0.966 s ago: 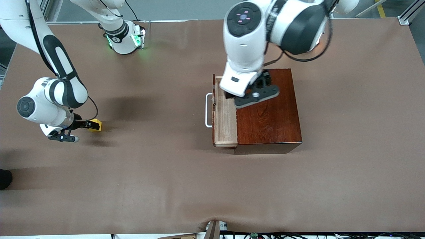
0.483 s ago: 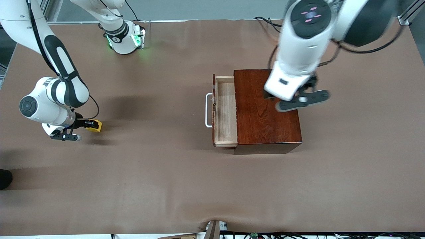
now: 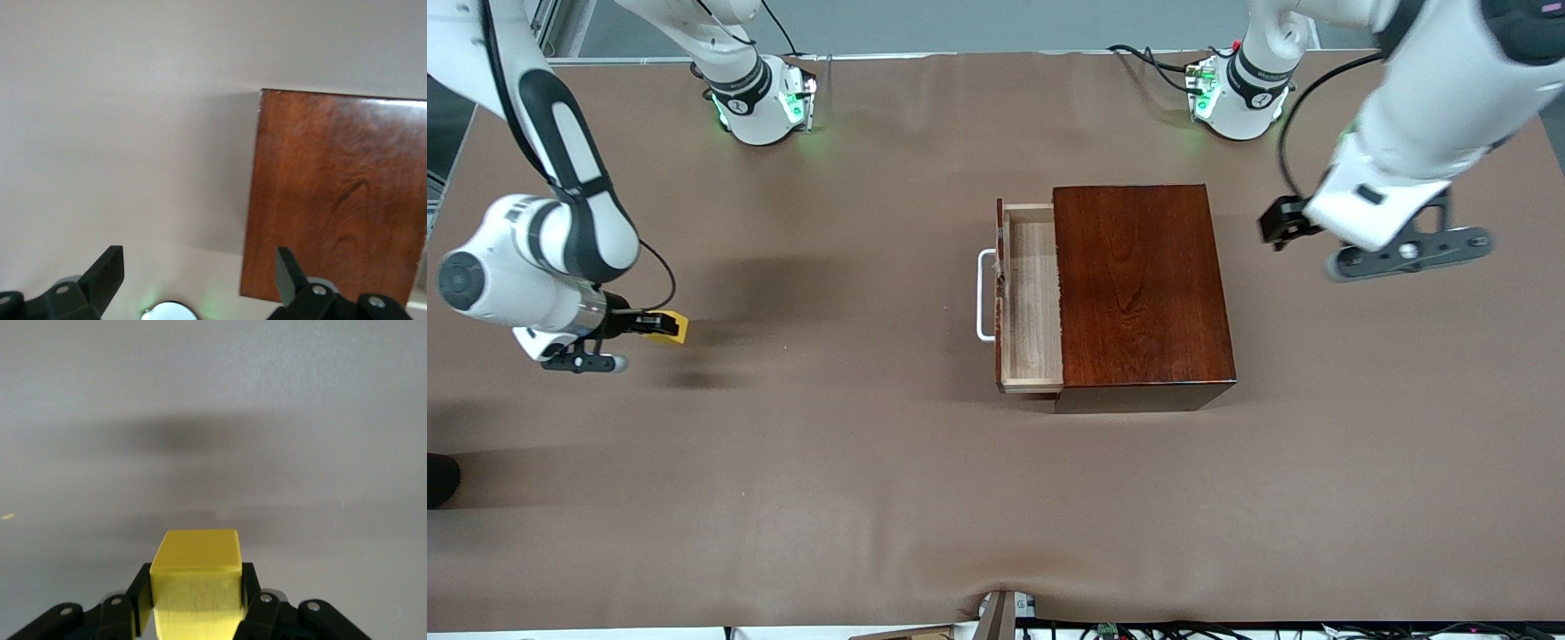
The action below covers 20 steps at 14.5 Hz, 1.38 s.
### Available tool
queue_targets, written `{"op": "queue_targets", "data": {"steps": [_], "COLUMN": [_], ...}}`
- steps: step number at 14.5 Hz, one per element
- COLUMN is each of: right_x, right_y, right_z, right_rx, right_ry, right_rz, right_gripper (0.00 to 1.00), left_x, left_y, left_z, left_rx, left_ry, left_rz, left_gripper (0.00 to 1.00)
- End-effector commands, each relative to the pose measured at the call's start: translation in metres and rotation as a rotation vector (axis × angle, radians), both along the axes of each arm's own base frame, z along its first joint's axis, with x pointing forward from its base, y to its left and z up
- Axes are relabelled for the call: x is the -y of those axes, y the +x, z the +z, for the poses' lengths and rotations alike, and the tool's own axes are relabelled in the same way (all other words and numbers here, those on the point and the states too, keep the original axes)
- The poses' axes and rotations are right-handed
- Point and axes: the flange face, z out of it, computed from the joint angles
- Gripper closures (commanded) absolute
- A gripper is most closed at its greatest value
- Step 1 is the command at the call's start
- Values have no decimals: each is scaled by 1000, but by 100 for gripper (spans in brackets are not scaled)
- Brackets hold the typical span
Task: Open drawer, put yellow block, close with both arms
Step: 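Carry the yellow cube with the right gripper over the open drawer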
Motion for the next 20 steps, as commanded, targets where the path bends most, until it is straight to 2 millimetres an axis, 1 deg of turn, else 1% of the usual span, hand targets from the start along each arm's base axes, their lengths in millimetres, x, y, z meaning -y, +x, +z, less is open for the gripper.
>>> {"op": "queue_targets", "data": {"steps": [1,3,4,5,6,7,8,11,13,14,15,17,18,20], "right_x": [-28,-53,-64,-74,-84,-95,-106,-157,-202,-231,-264,-336,-365,-413], "right_y": [16,21,20,19,17,14,11,4,0,-5,-12,-32,-40,-55], "right_z": [54,90,106,117,127,135,144,170,190,200,207,211,217,216], "right_rx": [-56,-74,-84,-93,-98,-105,-105,-112,-116,-117,-111,-93,-72,-45], "right_ry": [4,11,12,7,2,-4,-12,-56,-90,-112,-132,-173,-171,-171], "right_rz": [-85,-125,-155,-178,-201,-225,-245,-335,-394,-437,-483,-573,-608,-723], "right_gripper": [100,100,100,100,100,100,100,100,100,100,100,100,100,100], "left_x": [-34,-40,-41,-38,-41,-45,-46,-52,-62,-64,-64,-63,-62,-57], "left_y": [-10,-10,-10,-11,-12,-19,-20,-28,-36,-40,-42,-41,-39,-37], "left_z": [11,20,20,20,23,31,32,27,24,22,22,19,16,4], "left_rx": [-4,6,7,6,12,22,22,15,47,62,62,55,49,25], "left_ry": [-15,-35,-35,-33,-33,-35,-36,-35,-49,-58,-65,-70,-70,-64], "left_rz": [-74,-85,-82,-81,-83,-89,-94,-92,-91,-94,-93,-93,-99,-107], "left_gripper": [0,0,0,0,0,0,0,0,0,0,0,0,0,0]}}
